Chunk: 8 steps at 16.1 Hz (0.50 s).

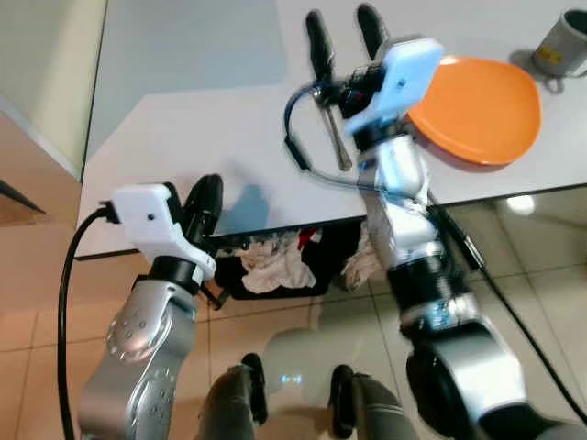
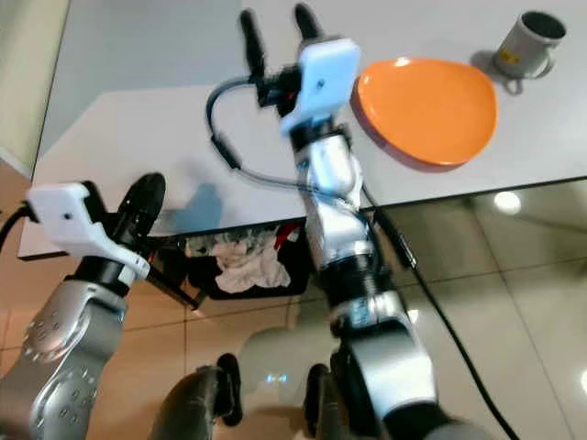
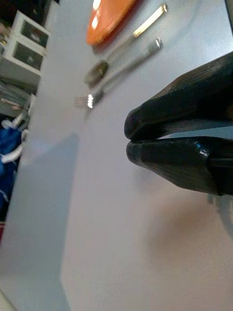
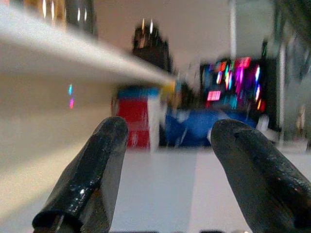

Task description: Setting the table

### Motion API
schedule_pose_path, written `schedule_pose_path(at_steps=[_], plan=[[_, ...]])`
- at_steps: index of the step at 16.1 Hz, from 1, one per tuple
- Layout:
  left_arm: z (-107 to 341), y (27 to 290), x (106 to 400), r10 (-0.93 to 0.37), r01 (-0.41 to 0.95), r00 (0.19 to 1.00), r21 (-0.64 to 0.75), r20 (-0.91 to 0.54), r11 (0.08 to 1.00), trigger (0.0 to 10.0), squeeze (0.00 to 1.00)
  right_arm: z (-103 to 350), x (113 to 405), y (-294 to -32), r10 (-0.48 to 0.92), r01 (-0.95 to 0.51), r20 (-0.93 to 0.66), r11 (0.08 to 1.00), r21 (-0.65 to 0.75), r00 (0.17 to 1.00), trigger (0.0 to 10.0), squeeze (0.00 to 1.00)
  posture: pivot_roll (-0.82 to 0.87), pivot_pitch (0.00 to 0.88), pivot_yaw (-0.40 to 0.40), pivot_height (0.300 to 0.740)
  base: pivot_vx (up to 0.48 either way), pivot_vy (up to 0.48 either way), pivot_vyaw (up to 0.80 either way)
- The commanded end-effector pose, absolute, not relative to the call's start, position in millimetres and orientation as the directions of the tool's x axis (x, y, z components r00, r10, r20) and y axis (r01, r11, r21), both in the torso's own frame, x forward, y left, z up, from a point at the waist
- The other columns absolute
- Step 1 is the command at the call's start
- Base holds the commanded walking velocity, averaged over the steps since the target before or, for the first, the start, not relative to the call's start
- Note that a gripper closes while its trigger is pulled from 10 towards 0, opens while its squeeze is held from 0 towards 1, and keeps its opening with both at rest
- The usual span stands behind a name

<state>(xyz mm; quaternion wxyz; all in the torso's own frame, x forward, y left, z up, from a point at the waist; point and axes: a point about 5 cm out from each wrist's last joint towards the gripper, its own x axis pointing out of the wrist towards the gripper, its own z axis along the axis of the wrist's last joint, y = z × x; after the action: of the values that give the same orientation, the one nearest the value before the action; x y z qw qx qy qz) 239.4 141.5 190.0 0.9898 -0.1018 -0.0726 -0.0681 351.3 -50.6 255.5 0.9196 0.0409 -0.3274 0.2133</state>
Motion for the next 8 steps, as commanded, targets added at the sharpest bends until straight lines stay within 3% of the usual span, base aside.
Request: schedule_pose_path(at_steps=[1,2,5,8], plan=[[183.5,145.3,240.7,-0.088,0.111,0.988,-0.179,0.128,0.978,10.0,0.00,224.7,349.9,-49.2,0.412,-0.451,0.521,0.891,-0.058,0.747,10.0,0.00,0.03,0.210,-0.001,0.740,0.000,0.000,0.00],[176.4,149.5,244.0,-0.051,0.063,0.995,-0.135,0.084,0.989,10.0,0.00,200.7,343.8,-50.2,0.454,-0.489,0.451,0.871,-0.045,0.768,10.0,0.00,0.03,0.202,-0.002,0.740,0.000,0.000,0.00],[170.4,161.7,247.7,0.015,-0.008,0.998,-0.093,0.069,0.996,10.0,0.00,171.1,328.8,-54.3,0.533,-0.546,0.360,0.835,-0.074,0.766,10.0,0.00,0.03,0.179,0.003,0.740,0.000,0.480,0.00],[169.4,166.5,251.4,0.002,-0.003,0.996,0.011,0.087,1.000,10.0,0.00,167.4,319.0,-57.5,0.593,-0.607,0.350,0.790,-0.082,0.725,10.0,0.00,0.03,0.162,0.009,0.740,0.000,0.480,0.00]])
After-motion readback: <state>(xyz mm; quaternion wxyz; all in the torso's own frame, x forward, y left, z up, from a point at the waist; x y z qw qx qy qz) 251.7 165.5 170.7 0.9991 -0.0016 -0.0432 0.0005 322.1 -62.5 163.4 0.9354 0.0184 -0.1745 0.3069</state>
